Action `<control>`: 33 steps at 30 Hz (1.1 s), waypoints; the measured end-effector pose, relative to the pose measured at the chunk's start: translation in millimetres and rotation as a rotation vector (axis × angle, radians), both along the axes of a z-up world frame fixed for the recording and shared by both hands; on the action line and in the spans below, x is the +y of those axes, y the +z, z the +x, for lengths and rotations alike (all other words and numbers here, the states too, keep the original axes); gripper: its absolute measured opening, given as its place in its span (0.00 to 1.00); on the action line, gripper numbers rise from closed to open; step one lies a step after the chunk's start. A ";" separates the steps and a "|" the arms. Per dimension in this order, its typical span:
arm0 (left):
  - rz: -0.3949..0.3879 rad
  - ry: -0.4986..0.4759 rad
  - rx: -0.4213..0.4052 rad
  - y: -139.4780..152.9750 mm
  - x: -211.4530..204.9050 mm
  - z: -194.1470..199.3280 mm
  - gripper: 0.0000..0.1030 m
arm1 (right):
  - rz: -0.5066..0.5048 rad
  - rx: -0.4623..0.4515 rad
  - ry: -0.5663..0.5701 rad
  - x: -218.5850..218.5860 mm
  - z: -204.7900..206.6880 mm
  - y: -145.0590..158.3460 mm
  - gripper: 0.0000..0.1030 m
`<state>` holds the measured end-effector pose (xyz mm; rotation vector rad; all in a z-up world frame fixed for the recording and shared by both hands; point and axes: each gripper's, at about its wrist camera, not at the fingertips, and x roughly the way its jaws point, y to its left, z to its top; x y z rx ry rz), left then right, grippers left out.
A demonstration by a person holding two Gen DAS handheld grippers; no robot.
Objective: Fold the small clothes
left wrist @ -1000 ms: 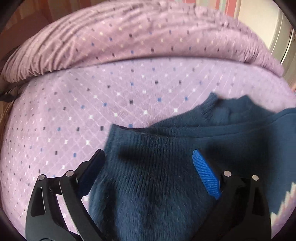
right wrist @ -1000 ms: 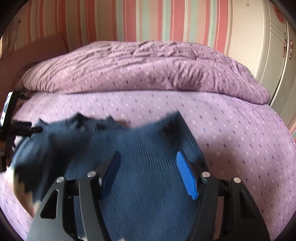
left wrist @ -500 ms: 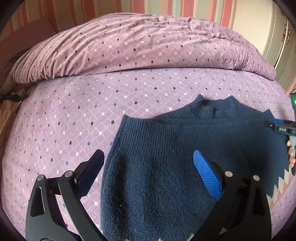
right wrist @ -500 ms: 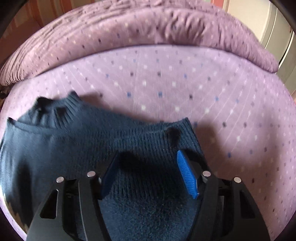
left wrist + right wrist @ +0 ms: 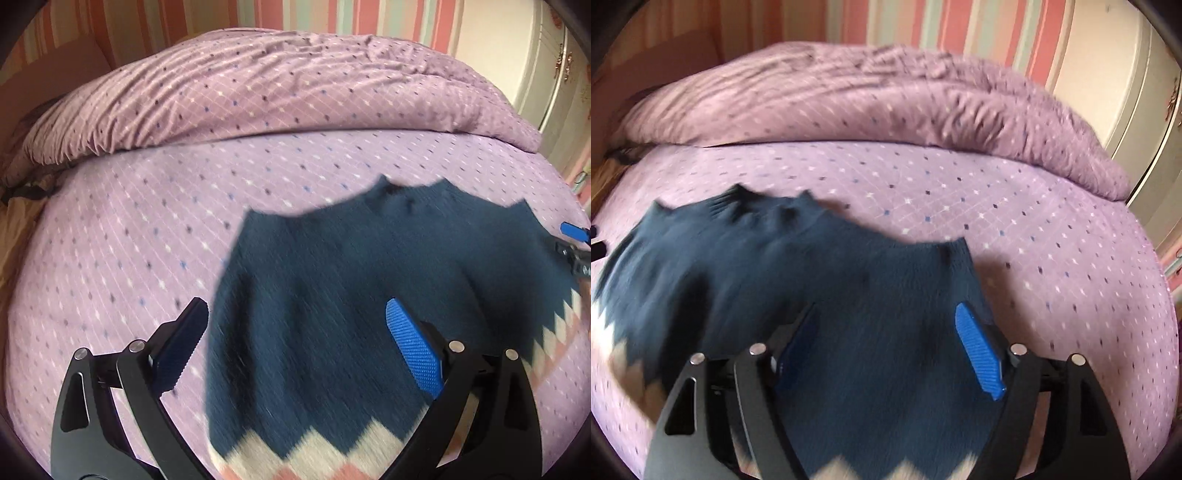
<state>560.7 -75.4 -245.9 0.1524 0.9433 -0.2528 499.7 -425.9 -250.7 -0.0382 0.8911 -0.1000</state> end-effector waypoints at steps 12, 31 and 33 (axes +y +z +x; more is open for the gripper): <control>0.046 0.007 0.069 -76.7 -0.2 -55.8 0.97 | 0.038 0.085 -0.022 5.3 -61.4 -67.3 0.85; -0.025 0.096 0.081 -5.3 -12.1 -101.3 0.97 | 0.110 -0.075 -0.025 12.9 -103.1 10.9 0.87; -0.064 0.093 0.084 3.2 -22.6 -111.1 0.97 | 0.119 -0.092 -0.036 11.5 -116.0 23.1 0.87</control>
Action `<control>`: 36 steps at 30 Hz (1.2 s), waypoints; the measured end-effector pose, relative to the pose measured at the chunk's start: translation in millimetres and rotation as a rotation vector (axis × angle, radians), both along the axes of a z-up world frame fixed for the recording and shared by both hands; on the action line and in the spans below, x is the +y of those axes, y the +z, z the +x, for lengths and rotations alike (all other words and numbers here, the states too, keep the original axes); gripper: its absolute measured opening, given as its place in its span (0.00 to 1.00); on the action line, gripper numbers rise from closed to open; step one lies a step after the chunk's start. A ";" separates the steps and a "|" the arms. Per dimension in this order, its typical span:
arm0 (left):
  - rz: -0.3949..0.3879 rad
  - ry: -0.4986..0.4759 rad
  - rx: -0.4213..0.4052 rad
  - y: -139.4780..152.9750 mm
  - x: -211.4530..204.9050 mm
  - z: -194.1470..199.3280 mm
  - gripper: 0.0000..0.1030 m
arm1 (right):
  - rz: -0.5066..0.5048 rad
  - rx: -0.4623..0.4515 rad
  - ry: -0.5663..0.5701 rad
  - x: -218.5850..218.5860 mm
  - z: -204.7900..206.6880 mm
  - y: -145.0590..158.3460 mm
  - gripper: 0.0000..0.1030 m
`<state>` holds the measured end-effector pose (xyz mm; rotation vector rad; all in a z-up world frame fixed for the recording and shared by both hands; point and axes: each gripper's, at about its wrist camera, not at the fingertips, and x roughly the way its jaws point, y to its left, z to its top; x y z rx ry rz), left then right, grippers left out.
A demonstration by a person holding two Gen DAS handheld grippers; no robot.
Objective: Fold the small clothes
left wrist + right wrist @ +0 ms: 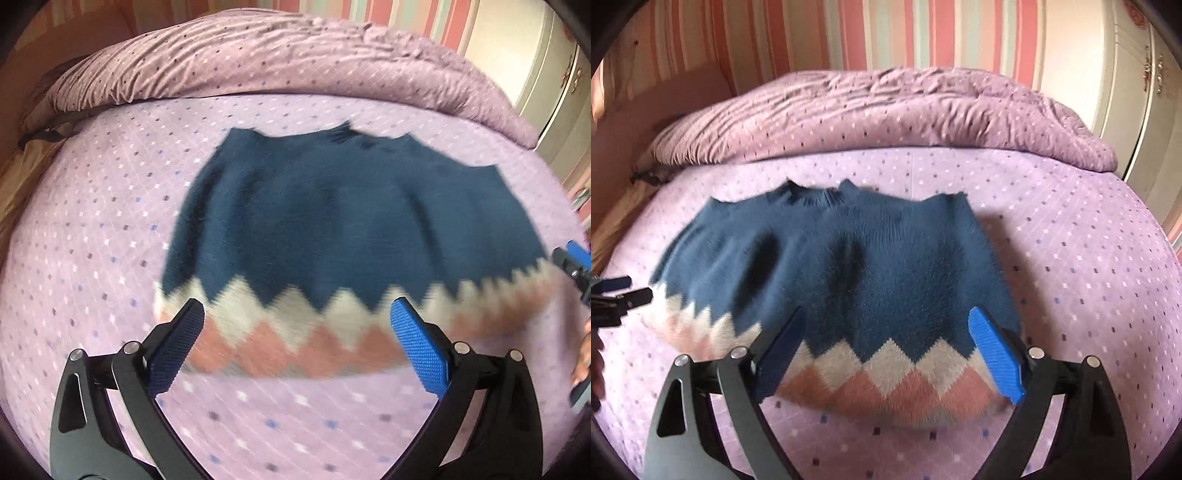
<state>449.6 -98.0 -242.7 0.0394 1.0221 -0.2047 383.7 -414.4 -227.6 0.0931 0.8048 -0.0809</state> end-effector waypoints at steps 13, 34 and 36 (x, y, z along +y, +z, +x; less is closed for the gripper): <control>-0.054 -0.061 0.060 -46.0 -78.2 4.4 0.97 | 0.166 0.038 -0.237 -47.6 -33.8 -47.2 0.88; 0.021 -0.032 0.109 -72.8 -95.4 21.5 0.97 | 0.439 0.099 -0.468 -88.9 -48.2 -110.7 0.88; 0.036 -0.036 0.105 -75.2 -97.6 20.8 0.97 | 0.477 0.081 -0.460 -86.7 -45.7 -113.9 0.88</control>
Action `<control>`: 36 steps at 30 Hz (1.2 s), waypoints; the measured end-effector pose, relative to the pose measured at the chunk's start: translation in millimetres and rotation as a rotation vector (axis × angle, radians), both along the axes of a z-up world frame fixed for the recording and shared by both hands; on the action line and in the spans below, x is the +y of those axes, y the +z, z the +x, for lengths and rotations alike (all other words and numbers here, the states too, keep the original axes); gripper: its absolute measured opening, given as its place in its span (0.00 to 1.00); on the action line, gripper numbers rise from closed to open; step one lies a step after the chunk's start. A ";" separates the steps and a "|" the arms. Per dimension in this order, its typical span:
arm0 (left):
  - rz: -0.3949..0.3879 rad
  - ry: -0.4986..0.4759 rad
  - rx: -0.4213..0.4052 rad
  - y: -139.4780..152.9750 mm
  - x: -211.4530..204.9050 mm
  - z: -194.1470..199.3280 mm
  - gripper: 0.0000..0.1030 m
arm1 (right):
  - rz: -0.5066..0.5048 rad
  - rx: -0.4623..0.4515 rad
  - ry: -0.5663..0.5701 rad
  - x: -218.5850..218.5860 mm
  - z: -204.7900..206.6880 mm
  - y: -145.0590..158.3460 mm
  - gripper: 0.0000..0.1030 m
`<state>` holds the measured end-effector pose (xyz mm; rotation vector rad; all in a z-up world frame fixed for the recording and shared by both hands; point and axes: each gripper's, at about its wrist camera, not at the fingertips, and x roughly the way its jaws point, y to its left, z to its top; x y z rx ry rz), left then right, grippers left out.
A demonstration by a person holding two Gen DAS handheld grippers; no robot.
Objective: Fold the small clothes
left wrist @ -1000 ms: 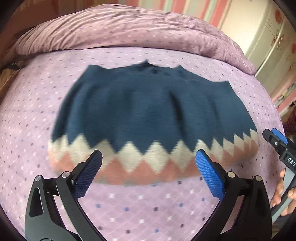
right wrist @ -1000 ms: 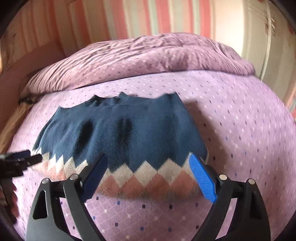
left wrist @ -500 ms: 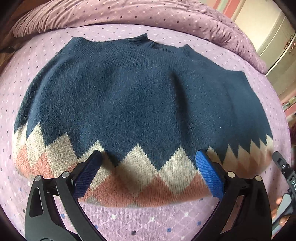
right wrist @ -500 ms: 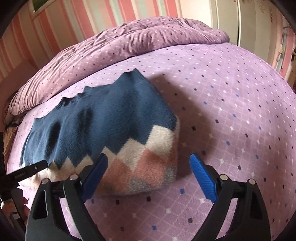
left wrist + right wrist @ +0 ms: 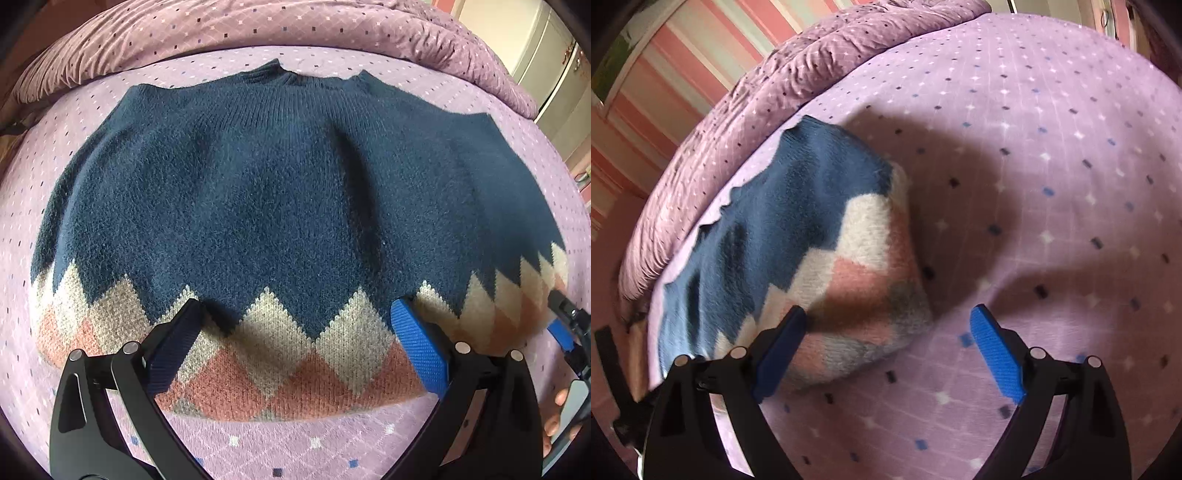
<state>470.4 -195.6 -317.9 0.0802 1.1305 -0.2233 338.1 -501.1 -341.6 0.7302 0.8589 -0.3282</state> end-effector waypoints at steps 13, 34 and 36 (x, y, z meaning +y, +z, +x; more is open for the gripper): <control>0.015 -0.021 -0.001 -2.6 -3.5 -1.1 0.97 | 0.125 -0.060 -0.029 7.4 33.3 -17.0 0.95; -0.007 -0.013 0.018 -5.2 -0.1 4.5 0.97 | -0.369 -0.015 0.229 67.8 68.1 81.5 0.28; -0.003 -0.019 0.020 -5.0 -0.3 5.0 0.97 | -0.398 -0.028 0.243 76.3 72.2 93.0 0.28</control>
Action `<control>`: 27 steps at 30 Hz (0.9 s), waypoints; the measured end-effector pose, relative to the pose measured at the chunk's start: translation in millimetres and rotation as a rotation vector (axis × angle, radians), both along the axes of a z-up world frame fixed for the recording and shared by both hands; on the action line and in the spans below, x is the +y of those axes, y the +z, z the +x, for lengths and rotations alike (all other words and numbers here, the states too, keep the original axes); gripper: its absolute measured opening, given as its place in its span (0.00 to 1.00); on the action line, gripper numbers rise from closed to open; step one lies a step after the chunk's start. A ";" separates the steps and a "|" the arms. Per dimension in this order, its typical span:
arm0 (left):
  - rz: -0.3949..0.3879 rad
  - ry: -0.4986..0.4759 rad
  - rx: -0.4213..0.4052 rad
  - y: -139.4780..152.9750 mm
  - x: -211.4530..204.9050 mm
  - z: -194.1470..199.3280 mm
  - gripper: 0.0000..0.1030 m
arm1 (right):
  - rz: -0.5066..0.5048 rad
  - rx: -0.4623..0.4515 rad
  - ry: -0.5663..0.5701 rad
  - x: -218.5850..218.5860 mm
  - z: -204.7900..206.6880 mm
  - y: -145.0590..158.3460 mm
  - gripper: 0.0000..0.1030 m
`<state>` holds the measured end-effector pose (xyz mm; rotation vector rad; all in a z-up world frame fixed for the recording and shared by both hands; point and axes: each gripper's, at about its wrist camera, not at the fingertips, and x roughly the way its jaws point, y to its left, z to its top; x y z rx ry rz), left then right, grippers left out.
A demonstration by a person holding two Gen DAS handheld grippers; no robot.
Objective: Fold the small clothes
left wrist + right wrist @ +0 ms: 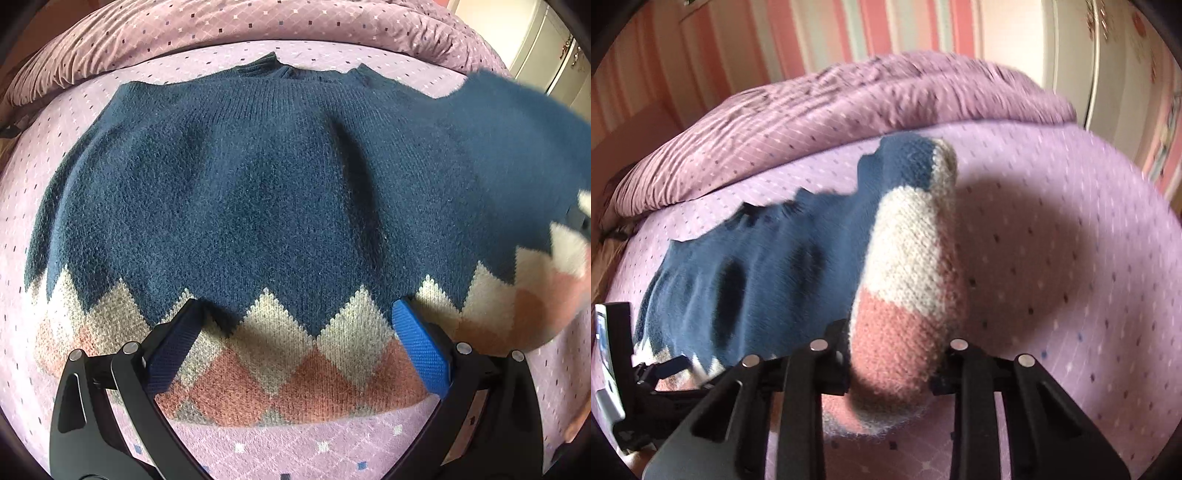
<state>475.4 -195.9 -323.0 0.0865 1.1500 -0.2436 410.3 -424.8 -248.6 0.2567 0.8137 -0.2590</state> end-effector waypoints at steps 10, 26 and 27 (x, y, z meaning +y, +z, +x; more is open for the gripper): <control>-0.026 0.045 -0.073 53.2 94.6 7.5 0.94 | -0.104 -0.018 0.026 47.9 14.7 33.6 0.26; -0.005 0.212 -0.146 66.4 272.5 54.0 0.94 | -0.113 -0.072 0.187 214.1 55.8 45.0 0.22; -0.006 0.215 -0.146 66.1 277.5 54.2 0.94 | -0.113 -0.074 0.204 224.4 57.6 44.4 0.22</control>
